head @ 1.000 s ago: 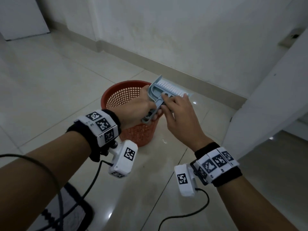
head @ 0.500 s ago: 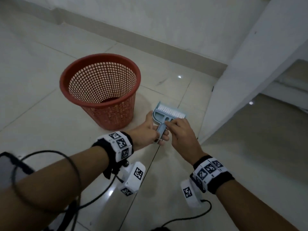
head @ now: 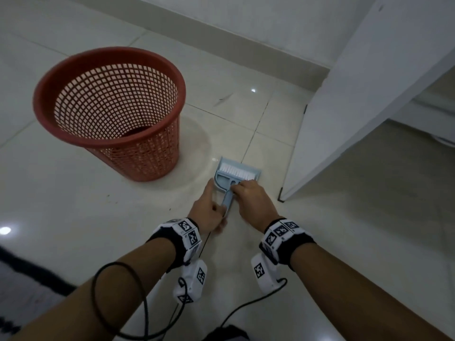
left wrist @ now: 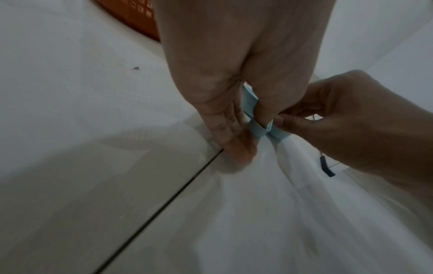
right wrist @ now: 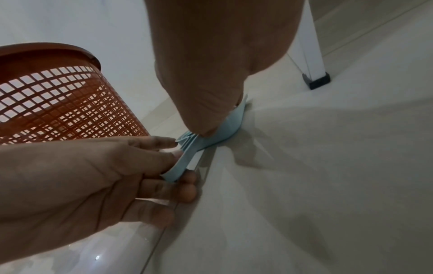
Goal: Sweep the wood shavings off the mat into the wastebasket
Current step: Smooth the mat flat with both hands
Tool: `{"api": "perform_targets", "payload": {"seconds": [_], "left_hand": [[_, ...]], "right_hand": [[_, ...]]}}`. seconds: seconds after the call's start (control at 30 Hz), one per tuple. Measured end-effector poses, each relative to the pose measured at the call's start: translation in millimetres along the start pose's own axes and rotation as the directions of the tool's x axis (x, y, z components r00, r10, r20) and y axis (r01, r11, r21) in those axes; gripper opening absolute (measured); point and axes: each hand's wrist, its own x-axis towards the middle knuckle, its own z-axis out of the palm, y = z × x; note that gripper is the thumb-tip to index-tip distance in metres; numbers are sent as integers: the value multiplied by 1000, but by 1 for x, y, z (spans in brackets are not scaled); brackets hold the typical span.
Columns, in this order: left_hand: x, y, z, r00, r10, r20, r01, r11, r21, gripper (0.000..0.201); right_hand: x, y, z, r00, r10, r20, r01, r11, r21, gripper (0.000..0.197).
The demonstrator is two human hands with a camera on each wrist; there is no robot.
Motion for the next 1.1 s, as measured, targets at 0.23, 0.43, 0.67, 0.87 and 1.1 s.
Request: {"api": "perform_targets", "payload": {"seconds": [0.23, 0.43, 0.67, 0.87, 1.1], "left_hand": [[-5, -1, -24, 984, 36, -172, 2, 977, 214, 79], [-63, -15, -107, 979, 172, -106, -98, 862, 498, 71], [-184, -101, -185, 964, 38, -264, 151, 737, 659, 91], [-278, -206, -198, 822, -232, -520, 488, 759, 432, 104], [-341, -296, -188, 587, -511, -628, 732, 667, 141, 109]], "right_hand": [[-3, -31, -17, 998, -10, -65, 6, 999, -50, 33], [11, -111, 1, 935, -353, 34, 342, 923, 177, 31], [18, -240, 28, 661, -717, 223, 683, 697, 218, 26], [2, -340, 92, 355, -869, 346, 875, 438, 204, 30], [-22, -417, 177, 303, -842, 447, 933, 358, 41, 67]]}}
